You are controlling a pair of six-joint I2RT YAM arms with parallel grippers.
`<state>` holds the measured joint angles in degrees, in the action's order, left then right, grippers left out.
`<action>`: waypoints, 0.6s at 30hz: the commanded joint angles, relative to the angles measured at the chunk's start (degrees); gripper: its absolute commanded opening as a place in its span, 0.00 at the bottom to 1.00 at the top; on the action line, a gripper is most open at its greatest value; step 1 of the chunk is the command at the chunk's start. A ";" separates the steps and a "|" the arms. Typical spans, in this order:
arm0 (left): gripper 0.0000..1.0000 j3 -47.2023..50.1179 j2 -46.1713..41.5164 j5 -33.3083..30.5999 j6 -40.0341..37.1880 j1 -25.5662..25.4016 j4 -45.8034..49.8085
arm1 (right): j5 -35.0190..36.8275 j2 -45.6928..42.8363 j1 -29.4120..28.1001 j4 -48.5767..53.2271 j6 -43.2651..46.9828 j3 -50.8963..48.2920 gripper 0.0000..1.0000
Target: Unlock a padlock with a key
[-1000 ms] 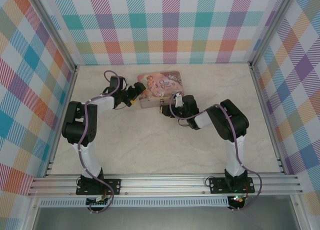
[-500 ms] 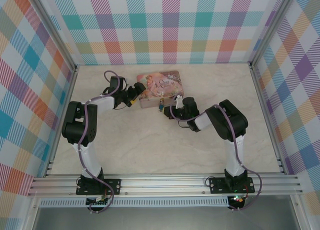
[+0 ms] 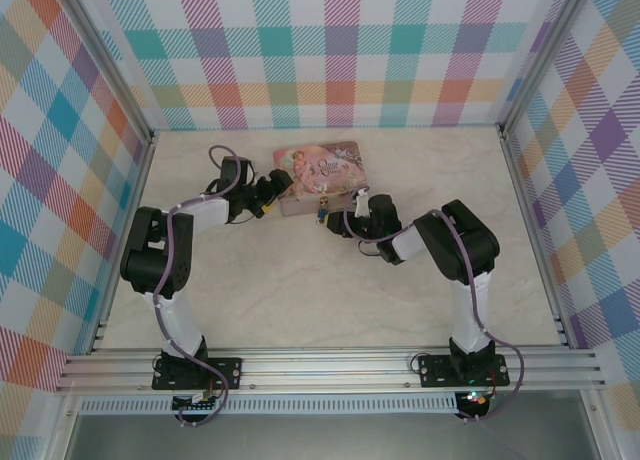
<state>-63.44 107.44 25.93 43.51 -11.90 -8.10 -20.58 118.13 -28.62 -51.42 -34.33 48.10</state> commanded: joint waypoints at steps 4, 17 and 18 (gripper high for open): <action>0.92 -0.63 -0.49 0.81 0.50 -1.43 -1.14 | -0.50 2.55 0.54 -0.73 -0.39 1.57 0.41; 0.91 -1.93 -0.04 0.65 0.62 -2.49 -0.70 | -1.80 6.52 -0.18 -0.17 -2.02 4.16 0.37; 0.92 -2.01 -0.04 0.62 0.64 -2.51 -0.61 | -1.92 6.71 -0.35 -0.41 -2.21 4.20 0.37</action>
<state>-63.70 107.44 26.04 43.92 -13.52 -8.08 -21.71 121.97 -28.53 -53.47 -34.85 51.99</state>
